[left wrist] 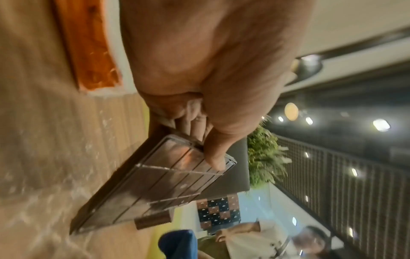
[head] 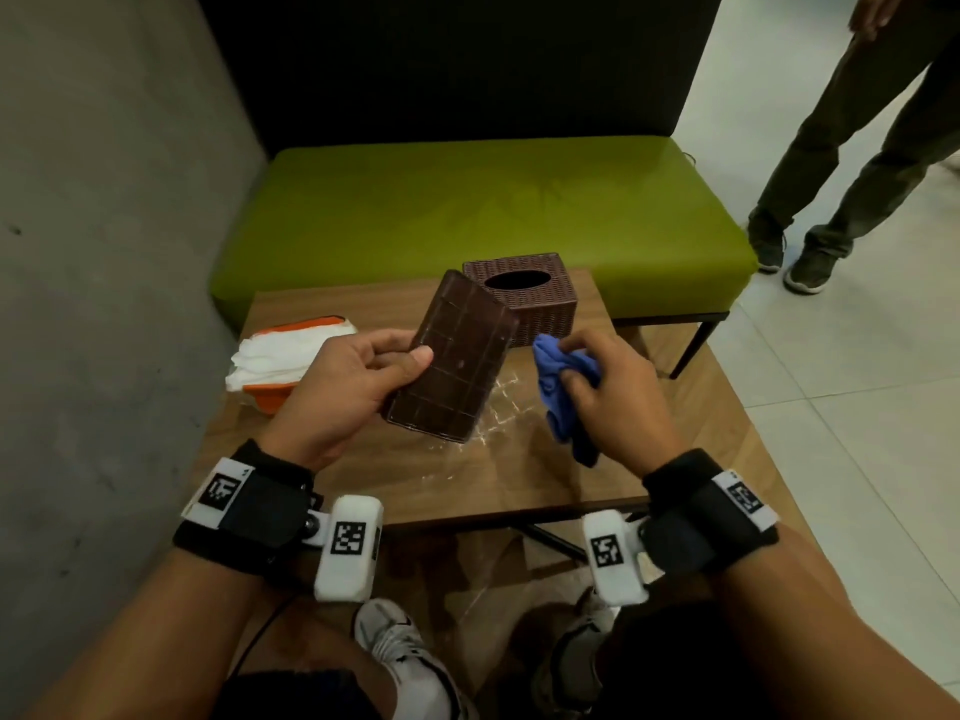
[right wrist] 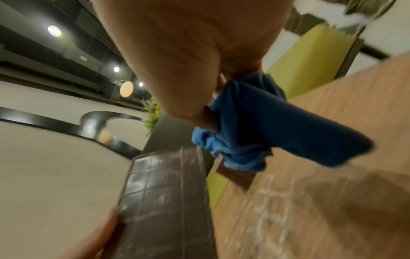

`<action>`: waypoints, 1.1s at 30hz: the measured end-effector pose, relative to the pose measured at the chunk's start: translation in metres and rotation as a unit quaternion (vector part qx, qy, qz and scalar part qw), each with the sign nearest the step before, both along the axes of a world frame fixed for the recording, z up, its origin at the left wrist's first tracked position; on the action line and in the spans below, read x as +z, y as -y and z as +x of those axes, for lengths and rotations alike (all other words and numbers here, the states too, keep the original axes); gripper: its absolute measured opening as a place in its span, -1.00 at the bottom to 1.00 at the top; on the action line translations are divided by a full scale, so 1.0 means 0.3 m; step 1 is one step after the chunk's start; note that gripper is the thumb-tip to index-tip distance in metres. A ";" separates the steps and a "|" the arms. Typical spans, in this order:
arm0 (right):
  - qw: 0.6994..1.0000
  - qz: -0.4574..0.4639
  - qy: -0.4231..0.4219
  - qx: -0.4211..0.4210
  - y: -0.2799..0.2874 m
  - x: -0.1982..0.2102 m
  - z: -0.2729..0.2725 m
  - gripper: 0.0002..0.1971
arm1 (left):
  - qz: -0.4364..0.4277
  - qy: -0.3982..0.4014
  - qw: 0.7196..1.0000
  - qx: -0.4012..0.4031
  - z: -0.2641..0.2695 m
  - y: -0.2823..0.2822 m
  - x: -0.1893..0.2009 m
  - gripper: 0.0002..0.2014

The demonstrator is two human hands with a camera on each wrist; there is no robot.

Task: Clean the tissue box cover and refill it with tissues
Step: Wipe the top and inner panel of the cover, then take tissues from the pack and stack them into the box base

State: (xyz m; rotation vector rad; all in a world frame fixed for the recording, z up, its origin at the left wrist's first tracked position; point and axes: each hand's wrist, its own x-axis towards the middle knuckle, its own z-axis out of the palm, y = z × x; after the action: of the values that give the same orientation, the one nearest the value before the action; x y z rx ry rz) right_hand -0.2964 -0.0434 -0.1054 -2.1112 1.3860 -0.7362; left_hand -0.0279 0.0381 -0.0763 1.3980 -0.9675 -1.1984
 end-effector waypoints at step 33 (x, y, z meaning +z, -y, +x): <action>0.987 0.101 -0.127 -0.016 0.319 -0.112 -0.080 -0.88 | 0.008 0.397 0.914 -0.086 -0.092 0.186 -0.196 -0.60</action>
State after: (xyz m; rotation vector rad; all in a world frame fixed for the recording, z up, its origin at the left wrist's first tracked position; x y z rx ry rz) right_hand -0.3203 -0.1393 -0.1392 -2.0775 1.5574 -0.3280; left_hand -0.0555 -0.0178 -0.1351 1.8894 -1.6654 -0.7354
